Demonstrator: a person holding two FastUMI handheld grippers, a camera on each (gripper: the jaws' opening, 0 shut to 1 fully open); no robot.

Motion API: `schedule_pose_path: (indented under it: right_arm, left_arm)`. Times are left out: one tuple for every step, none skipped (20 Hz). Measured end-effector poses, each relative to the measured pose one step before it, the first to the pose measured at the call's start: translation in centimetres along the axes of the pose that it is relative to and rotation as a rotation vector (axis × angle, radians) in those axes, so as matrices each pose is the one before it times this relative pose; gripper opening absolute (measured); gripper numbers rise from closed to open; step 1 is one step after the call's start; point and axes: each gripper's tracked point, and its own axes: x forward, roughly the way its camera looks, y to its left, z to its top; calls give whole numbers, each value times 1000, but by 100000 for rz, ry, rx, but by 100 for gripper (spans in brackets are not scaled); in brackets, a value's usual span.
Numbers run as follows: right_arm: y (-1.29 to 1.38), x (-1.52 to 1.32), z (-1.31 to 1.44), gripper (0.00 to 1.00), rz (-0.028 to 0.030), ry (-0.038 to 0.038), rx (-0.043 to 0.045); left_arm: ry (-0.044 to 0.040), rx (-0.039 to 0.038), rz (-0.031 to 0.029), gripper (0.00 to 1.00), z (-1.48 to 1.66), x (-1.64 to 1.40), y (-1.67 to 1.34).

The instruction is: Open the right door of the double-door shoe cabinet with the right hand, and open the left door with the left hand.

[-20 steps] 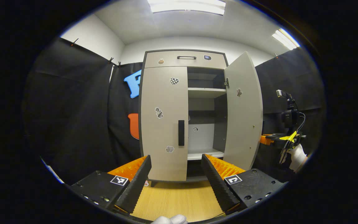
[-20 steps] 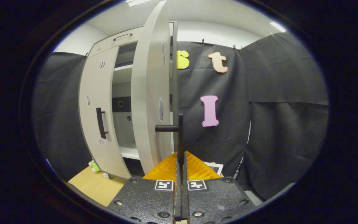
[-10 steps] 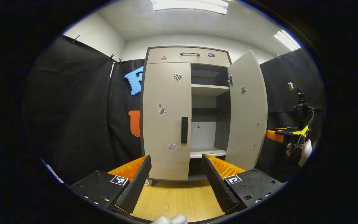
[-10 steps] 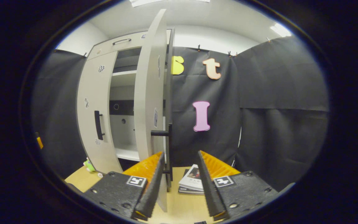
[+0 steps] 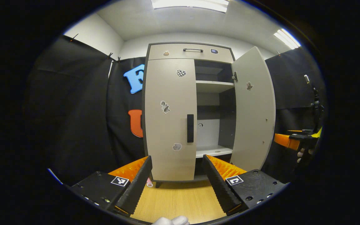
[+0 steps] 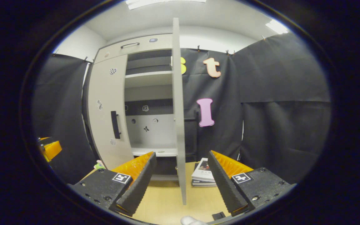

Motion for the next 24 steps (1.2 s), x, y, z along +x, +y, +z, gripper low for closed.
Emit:
schedule_pose_path:
  right_arm:
    - [1037,-245,-585,100,660,-441,570]
    - [1194,-265,-690,100,931,-358,-74]
    - [851,-203,-633,100,625,-136,-434]
    - [722,-134,-550,100,538,469,-185]
    - [878,-20,-528,100,1408,898,-52]
    - [772,92,-399,100,1415,1139,74]
    - [356,178,-217,100,602,1049,-80]
    - [82,202,56,100,-148,504,-86]
    - [150,156,152,100,-202,-162,225]
    - [194,110,313,100,239,-165,443]
    - [178,121,305,100,34,-374,281]
    - [96,54,323,100,-99,-434,-129]
    - [99,29,331,100,18,-338,-332]
    - [42,37,342,100,-168,-63,-423]
    - [132,-13,305,100,-64,-432,-133]
    - [114,-28,248,100,7,116,-349]
    - [12,-6,284,100,-450,-281,-596]
    - [-104,-10,238,100,-743,-63,-314]
    - [91,-90,176,100,-436,-38,280]
    - [192,-53,74,100,139,64,-17]
    - [156,-97,-111,100,-148,587,-539]
    - [7,-81,-11,100,-481,183,-448]
    - [82,-124,-156,100,-327,569,-588]
    - [54,-175,-135,100,-191,437,-225]
  left_arm:
    - [375,-104,-386,96,-218,226,29]
    - [566,60,-37,96,-295,257,156]
    - [395,138,-4,96,-115,394,237]
    - [92,94,-95,96,-90,351,85]
    - [99,258,-59,96,-64,381,54]
    - [-175,306,100,96,-79,523,39]
    - [135,345,44,96,-94,604,19]
    - [14,107,-51,96,-106,679,-49]
    - [-203,-103,-295,96,-19,760,-61]
    - [26,135,-258,96,62,892,-138]
    - [-315,318,-116,96,-2,1088,81]
    - [-234,316,-72,96,59,1061,8]
    - [-570,146,-135,96,268,1241,-4]
    - [-1147,-241,-251,96,243,1229,-101]
    - [-493,-325,-118,96,204,1419,-156]
    - [-929,-405,-428,96,268,1275,-203]
    - [-149,-453,-168,96,226,1367,-177]
    - [-953,-357,-331,96,275,1252,-194]
    - [-427,-173,-134,96,208,1375,-303]
    - [-791,1,-284,96,90,1278,-335]
    - [173,-112,86,96,-80,1179,-266]
    - [-665,383,-602,96,211,1058,-397]
    - [-456,626,-101,96,137,1215,-339]
    - [-115,548,235,96,-1,987,-236]
